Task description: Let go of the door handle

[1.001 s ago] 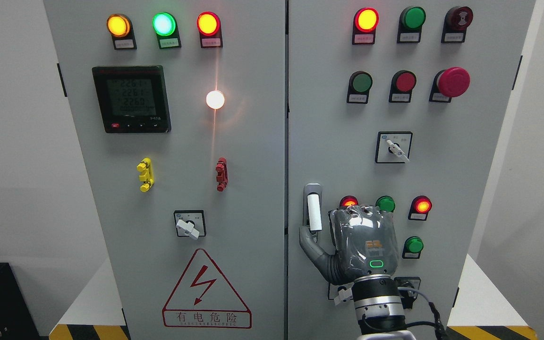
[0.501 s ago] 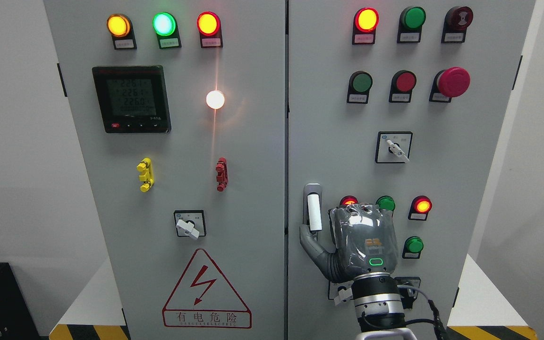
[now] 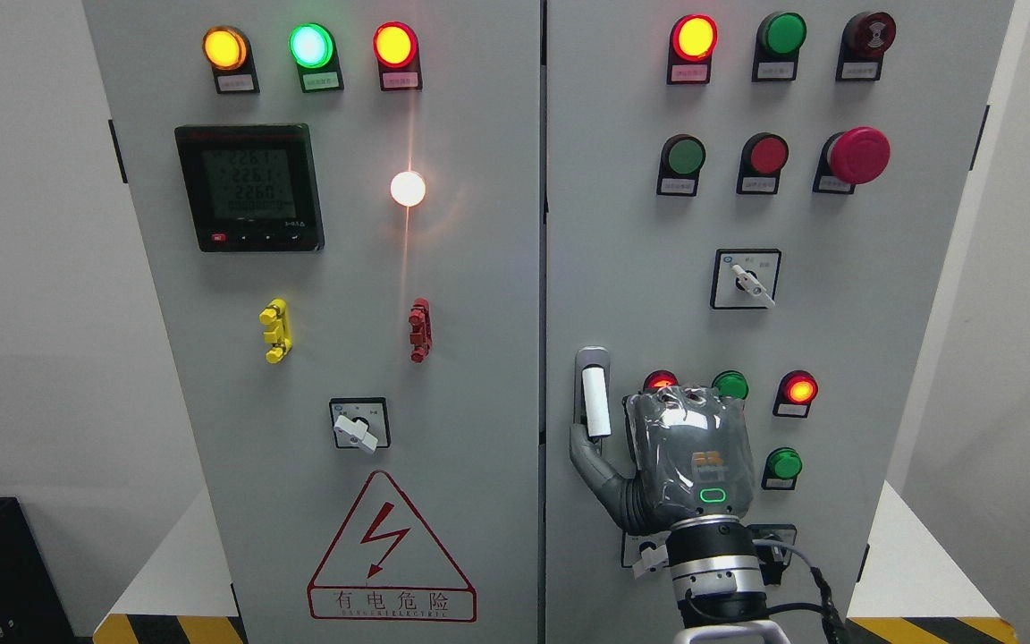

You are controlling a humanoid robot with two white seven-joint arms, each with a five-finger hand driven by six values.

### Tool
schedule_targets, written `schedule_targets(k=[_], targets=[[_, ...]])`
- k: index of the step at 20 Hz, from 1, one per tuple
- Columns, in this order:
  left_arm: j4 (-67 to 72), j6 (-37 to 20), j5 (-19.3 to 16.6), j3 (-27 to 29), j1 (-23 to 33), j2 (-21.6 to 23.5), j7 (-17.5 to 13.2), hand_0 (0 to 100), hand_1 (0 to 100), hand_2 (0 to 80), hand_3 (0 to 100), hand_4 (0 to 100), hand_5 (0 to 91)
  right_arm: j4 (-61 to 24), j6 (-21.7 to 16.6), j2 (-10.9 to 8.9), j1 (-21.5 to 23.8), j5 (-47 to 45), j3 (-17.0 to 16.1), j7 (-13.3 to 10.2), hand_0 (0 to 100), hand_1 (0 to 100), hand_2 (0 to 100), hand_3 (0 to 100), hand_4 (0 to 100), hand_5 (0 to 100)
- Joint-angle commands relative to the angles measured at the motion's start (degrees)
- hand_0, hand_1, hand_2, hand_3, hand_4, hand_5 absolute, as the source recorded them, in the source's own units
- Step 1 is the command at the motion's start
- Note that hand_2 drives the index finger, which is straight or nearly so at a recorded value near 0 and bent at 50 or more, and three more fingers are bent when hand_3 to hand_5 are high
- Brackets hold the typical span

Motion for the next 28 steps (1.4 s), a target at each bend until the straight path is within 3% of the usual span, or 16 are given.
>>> schedule_targets(k=[1,28], targets=[[0.0,0.02,0.0,0.0,1.14,0.0,-0.01,12,56,0.0,0,0,0.0,0.01,0.07,0.01,-0.02,-0.02,-0.21,-0.25,46,26,100,100,100,100],[0.0,0.02,0.0,0.0,1.14,0.0,-0.01,12,56,0.0,0,0,0.0,-0.26,0.43,0.09,0.16,-0.1,-1.35,-0.42,48,27,100,100,100,100]])
